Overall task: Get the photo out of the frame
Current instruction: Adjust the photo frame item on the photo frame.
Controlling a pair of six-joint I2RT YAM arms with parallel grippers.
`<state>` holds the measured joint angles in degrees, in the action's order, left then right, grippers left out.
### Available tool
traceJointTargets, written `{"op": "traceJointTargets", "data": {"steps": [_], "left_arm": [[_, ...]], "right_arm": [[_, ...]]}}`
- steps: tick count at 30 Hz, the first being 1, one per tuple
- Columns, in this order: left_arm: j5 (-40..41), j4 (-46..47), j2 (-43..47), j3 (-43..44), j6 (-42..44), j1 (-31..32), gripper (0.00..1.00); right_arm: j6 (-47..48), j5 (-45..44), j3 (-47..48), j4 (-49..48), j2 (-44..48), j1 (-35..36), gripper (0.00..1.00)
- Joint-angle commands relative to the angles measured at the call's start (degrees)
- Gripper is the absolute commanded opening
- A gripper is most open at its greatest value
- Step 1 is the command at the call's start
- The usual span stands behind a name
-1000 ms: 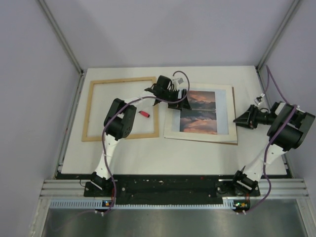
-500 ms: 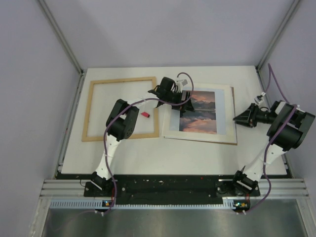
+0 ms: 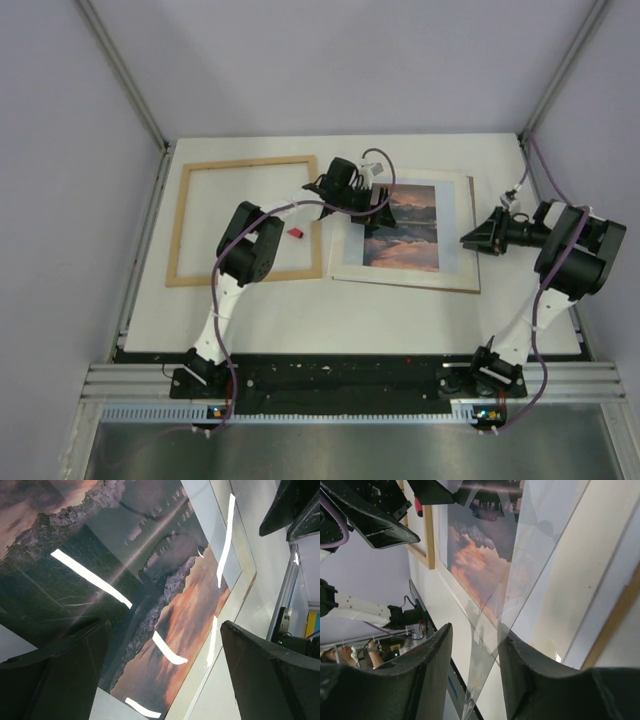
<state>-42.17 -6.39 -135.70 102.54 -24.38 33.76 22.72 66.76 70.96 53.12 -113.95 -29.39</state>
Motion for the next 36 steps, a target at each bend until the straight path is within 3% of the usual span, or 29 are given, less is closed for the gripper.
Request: {"op": "traceJointTargets", "data": {"steps": [1, 3, 5, 9, 15, 21, 36], "left_arm": [[1.5, -4.6, -4.0, -1.1, -0.3, 1.2, 0.99], [1.4, -4.5, -4.0, -1.1, -0.4, 1.4, 0.99], [1.3, -4.5, -4.0, -1.1, -0.5, 1.4, 0.99], [1.3, -5.8, -2.0, -0.4, 0.7, 0.9, 0.99], [2.4, -10.3, 5.9, 1.6, 3.5, -4.1, 0.99], [9.8, -14.0, 10.5, 1.3, 9.5, -9.5, 0.99], [11.4, -16.2, 4.1, 2.9, 12.2, -12.0, 0.99]], "right_arm": [[0.0, 1.4, 0.9, -1.4, -1.3, 4.7, 0.41], [-1.3, 0.5, 0.8, -2.8, -1.2, 5.3, 0.39], [-3.7, -0.9, 0.6, -5.1, -1.0, 5.5, 0.3], [-8.8, -7.1, -1.3, -11.0, 0.3, 5.6, 0.0], [-10.6, -11.7, -3.2, -13.8, 0.0, 5.6, 0.0], [-11.5, -13.6, -4.1, -15.4, 0.3, 6.2, 0.0], [-12.1, -16.2, -5.7, -17.0, 0.5, 7.1, 0.0]]}}
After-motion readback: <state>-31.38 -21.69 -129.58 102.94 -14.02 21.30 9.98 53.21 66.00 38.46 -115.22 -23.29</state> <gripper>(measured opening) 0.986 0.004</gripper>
